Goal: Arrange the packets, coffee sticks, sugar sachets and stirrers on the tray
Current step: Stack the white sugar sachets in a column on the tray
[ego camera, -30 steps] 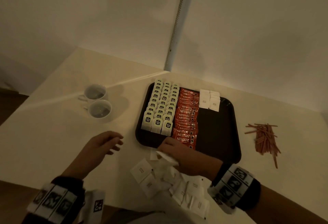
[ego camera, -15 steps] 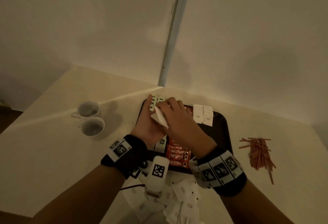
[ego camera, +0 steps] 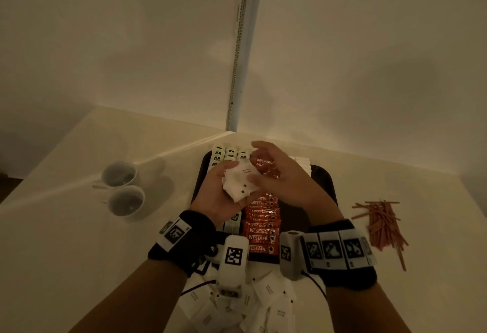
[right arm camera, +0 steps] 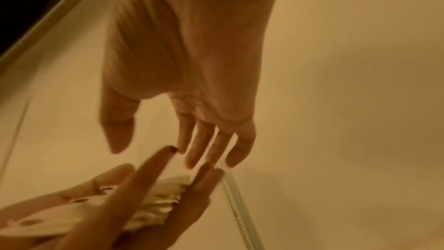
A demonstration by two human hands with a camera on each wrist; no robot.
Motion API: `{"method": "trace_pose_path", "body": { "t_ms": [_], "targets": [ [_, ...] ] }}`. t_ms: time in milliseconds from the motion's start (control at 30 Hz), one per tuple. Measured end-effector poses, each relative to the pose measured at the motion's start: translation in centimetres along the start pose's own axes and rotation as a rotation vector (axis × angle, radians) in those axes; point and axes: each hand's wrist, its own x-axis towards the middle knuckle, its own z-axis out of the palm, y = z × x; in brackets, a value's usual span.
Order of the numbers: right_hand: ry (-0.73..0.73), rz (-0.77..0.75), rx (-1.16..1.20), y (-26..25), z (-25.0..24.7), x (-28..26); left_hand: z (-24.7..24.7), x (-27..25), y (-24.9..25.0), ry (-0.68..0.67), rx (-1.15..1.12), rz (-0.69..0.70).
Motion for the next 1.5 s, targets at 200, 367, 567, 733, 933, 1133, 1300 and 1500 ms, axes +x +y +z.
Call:
{"method": "trace_pose_path", "body": {
  "t_ms": [200, 367, 567, 733, 933, 1133, 1300, 1500],
  "targets": [
    [0.181, 0.035, -0.008, 2.2, 0.5, -1.2, 0.9, 0.0, -0.1, -0.068, 0.189, -0.035],
    [0.336, 0.049, 0.202, 2.3, 0.0, -1.6, 1.3, 0.0, -0.2, -0.096, 0.257, -0.014],
    [0.342, 0.046, 0.462, 2.7, -0.7, -1.9, 1.7, 0.3, -0.6, 0.025, 0.611, 0.237],
    [0.287, 0.080, 0.498, 3.8, -0.2, -2.2, 1.8, 0.6, -1.2, 0.097, 0.583, 0.250],
    [0.289, 0.159, 0.504, 7.1, 0.2, -2.2, -0.1, 0.9, -1.5, 0.120, 0.228, -0.024],
    [0.472, 0.391, 0.508, 14.7, -1.2, -1.4, -1.0, 1.8, -1.1, 0.269, 0.136, 0.011],
    [0.483, 0.552, 0.329, 19.8, -1.7, -0.4, -1.3, 2.2, -0.4, 0.307, 0.097, 0.052],
    [0.537, 0.649, 0.181, 23.1, -1.6, 1.8, -1.4, 2.8, 0.0, 0.340, 0.071, 0.078]
  ]
}}
